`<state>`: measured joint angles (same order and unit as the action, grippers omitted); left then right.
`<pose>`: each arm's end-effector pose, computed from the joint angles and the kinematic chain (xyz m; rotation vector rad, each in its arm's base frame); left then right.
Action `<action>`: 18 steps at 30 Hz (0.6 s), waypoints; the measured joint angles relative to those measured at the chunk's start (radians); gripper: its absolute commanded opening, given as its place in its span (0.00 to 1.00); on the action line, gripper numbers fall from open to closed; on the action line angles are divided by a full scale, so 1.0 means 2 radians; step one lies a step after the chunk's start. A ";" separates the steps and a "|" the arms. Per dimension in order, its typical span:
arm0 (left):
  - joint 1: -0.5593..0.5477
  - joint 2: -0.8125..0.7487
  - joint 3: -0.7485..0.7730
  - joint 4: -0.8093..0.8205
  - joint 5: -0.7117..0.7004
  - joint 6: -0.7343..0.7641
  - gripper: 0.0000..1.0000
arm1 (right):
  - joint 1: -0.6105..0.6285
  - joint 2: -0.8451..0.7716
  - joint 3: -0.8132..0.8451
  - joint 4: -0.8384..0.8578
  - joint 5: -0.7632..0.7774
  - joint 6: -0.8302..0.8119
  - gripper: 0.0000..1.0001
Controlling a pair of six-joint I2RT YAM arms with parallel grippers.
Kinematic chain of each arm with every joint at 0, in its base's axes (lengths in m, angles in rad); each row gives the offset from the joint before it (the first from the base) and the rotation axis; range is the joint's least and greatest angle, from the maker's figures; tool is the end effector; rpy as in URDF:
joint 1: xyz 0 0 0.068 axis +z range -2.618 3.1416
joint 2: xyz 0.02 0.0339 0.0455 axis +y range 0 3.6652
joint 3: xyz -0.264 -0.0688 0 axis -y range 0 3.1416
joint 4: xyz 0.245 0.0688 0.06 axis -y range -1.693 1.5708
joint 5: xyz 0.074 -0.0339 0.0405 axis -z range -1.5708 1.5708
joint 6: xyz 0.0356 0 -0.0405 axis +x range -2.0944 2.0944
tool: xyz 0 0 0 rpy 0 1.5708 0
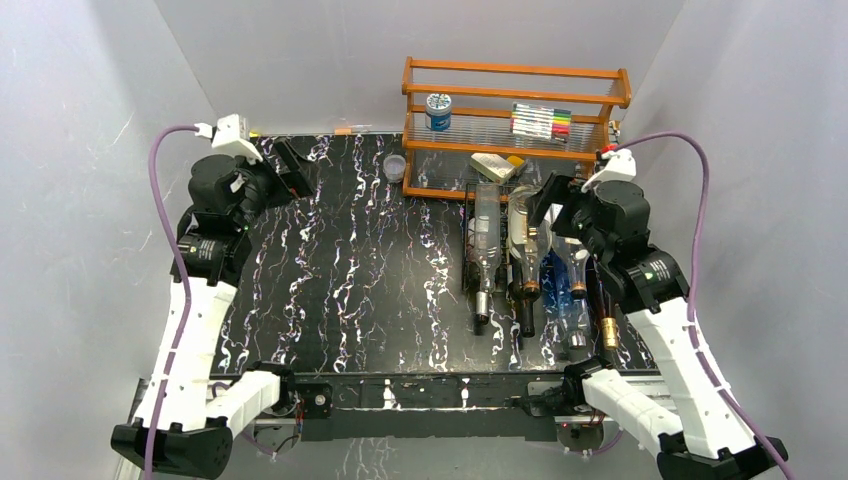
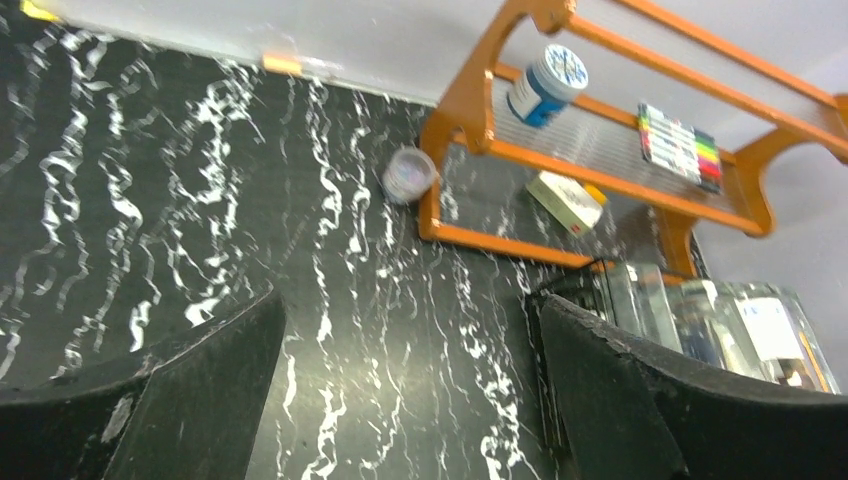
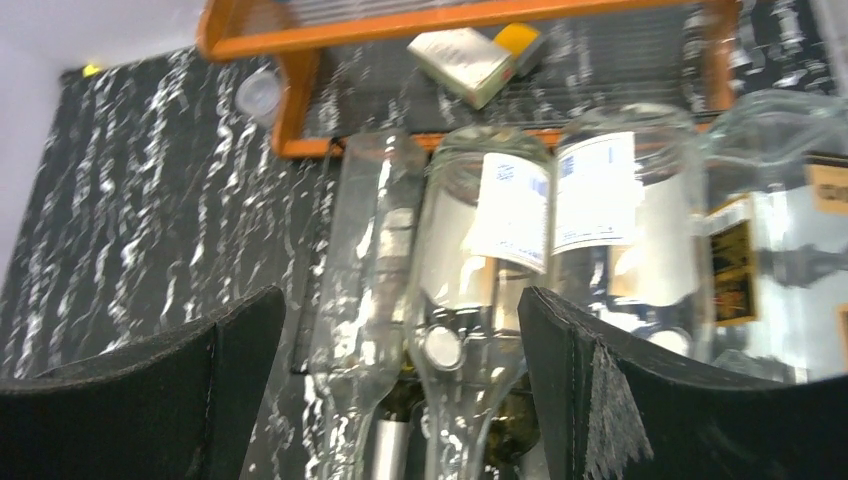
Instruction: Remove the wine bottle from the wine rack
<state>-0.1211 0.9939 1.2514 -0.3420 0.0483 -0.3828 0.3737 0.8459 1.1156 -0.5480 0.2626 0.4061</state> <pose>0.2051 -0.0267 0.4459 -0.1814 1.6625 -0.4221 0.1610 0.0532 0.4045 0.2132 1.8377 0.3029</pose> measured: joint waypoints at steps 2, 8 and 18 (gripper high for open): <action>0.000 -0.002 -0.015 0.002 0.024 -0.008 0.98 | 0.000 0.008 -0.001 -0.001 -0.034 0.006 0.98; 0.001 -0.001 -0.050 0.006 0.097 -0.033 0.98 | 0.000 0.076 0.026 -0.020 -0.134 0.019 0.98; 0.001 0.032 -0.092 0.029 0.208 -0.080 0.98 | 0.070 0.177 0.079 -0.087 -0.161 0.034 0.98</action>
<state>-0.1196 1.0584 1.0668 -0.2832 0.4652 -0.5438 0.5137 1.1995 1.2732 -0.7227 -0.0597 0.4740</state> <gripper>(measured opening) 0.982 0.981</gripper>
